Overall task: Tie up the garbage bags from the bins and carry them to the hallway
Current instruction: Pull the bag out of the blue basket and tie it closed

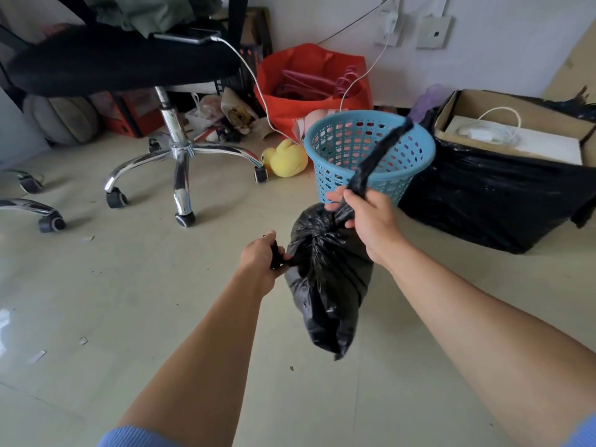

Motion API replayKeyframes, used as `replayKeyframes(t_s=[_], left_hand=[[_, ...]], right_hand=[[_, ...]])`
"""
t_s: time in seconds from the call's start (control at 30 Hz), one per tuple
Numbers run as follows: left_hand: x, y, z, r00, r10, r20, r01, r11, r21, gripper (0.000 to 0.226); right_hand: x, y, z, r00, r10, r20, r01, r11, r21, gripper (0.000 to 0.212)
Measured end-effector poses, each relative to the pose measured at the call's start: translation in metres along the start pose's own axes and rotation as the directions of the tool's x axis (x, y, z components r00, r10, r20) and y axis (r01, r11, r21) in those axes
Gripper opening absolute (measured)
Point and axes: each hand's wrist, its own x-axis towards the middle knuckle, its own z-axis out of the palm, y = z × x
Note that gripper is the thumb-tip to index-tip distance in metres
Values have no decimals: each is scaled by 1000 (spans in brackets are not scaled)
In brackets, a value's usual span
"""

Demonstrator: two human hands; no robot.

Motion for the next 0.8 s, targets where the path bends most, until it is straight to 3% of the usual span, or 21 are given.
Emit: replayKeyframes(t_s=[0.07, 0.13, 0.17, 0.23, 0.3, 0.33, 0.43, 0.5, 0.57, 0.67, 0.73, 0.8], left_hand=[[-1, 7, 0, 999, 46, -25, -46, 999, 23, 19], [-1, 14, -4, 992, 125, -27, -122, 988, 96, 20], [-3, 18, -6, 985, 173, -14, -169, 972, 162, 21], [-9, 24, -9, 965, 257, 51, -261, 921, 290, 21], [-16, 29, -7, 940, 317, 126, -341, 866, 367, 19], [-20, 32, -5, 929, 339, 151, -371, 849, 377, 16], [-26, 42, 3, 909, 370, 189, -415, 838, 354, 9], [-30, 47, 8, 897, 365, 250, -437, 821, 368, 5], [-35, 50, 13, 875, 333, 352, -453, 818, 354, 3], [-37, 51, 16, 845, 244, 476, -418, 856, 304, 9], [-31, 51, 10, 898, 254, 360, -365, 886, 285, 13], [-18, 47, -4, 960, 270, 66, -277, 899, 339, 22]], right_hand=[[1, -1, 4, 993, -10, 118, 17, 998, -58, 19], [8, 12, -1, 985, -5, 173, 59, 949, -309, 21], [12, 21, -6, 980, 6, 199, 95, 866, -491, 24], [13, 37, -15, 969, 77, 233, 143, 593, -793, 26], [3, 41, -17, 956, 175, 237, 164, 353, -921, 22], [-1, 42, -16, 941, 230, 249, 178, 290, -940, 22], [-9, 40, -9, 864, 392, 315, 197, 312, -929, 32], [-15, 40, -4, 844, 429, 322, 205, 296, -933, 56], [-23, 42, 0, 895, 328, 303, 246, 206, -947, 78], [-30, 45, 4, 936, 168, 309, 279, 177, -944, 67], [-31, 47, 4, 919, 195, 342, 289, 253, -923, 58], [-30, 53, 1, 895, 229, 382, 298, 328, -896, 53]])
